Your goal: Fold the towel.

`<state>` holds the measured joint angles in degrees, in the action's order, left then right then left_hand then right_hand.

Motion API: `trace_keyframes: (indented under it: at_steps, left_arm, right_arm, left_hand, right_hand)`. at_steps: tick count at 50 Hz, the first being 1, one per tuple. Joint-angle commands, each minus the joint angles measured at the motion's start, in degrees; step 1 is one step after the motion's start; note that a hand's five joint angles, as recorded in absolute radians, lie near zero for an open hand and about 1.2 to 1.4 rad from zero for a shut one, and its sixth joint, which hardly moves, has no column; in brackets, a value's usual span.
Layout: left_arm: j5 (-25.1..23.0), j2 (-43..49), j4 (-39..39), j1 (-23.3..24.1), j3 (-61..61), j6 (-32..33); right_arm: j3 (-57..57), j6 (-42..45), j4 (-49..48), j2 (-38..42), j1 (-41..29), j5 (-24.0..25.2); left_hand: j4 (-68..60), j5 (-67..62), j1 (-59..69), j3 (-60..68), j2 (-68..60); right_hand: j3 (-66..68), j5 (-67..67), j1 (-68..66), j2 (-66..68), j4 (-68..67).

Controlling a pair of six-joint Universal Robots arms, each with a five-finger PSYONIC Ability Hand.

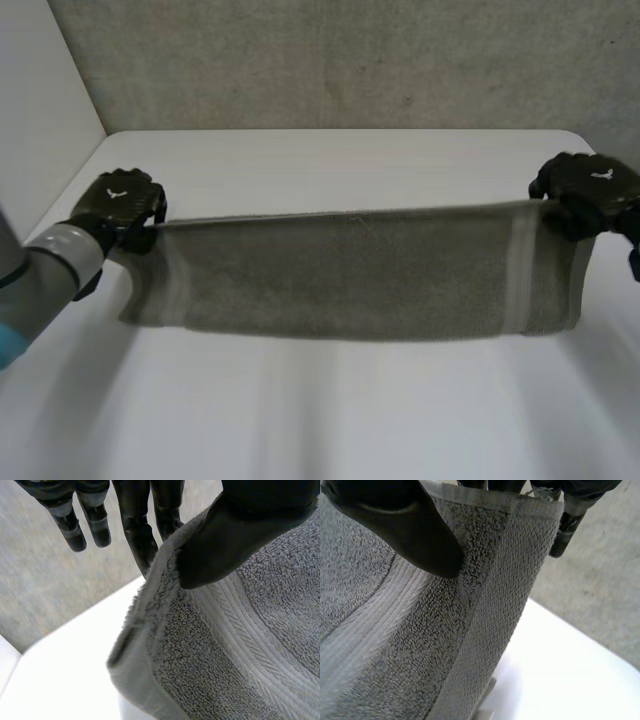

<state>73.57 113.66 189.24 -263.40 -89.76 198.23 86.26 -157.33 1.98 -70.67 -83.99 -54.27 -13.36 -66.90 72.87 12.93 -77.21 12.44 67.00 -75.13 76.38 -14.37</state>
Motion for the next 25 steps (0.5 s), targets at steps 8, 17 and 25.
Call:
trace_keyframes:
  at_steps: [8, 17, 25]
  left_arm:
    - [2.5, 16.9, -3.9, 1.0, 17.8, 5.6]
    - [3.0, 21.9, -3.4, 2.2, 21.3, 7.3]
    - [3.0, 24.4, -3.3, 2.6, 23.3, 9.3]
  right_arm:
    - [-12.1, 0.9, -1.5, 17.8, -5.4, -5.9]
    - [-18.1, 1.0, -2.0, 24.5, -7.1, -11.2]
    - [-19.3, 1.1, -2.4, 26.4, -7.2, -13.8]
  left_hand:
    - [3.4, -3.1, 7.1, -2.9, -2.8]
    - [3.4, -3.1, 7.1, -2.9, -2.8]
    - [3.4, -3.1, 7.1, -2.9, -2.8]
  right_hand:
    - [-2.4, 3.0, -4.9, 3.6, 4.4]
    - [-2.4, 3.0, -4.9, 3.6, 4.4]
    - [-2.4, 3.0, -4.9, 3.6, 4.4]
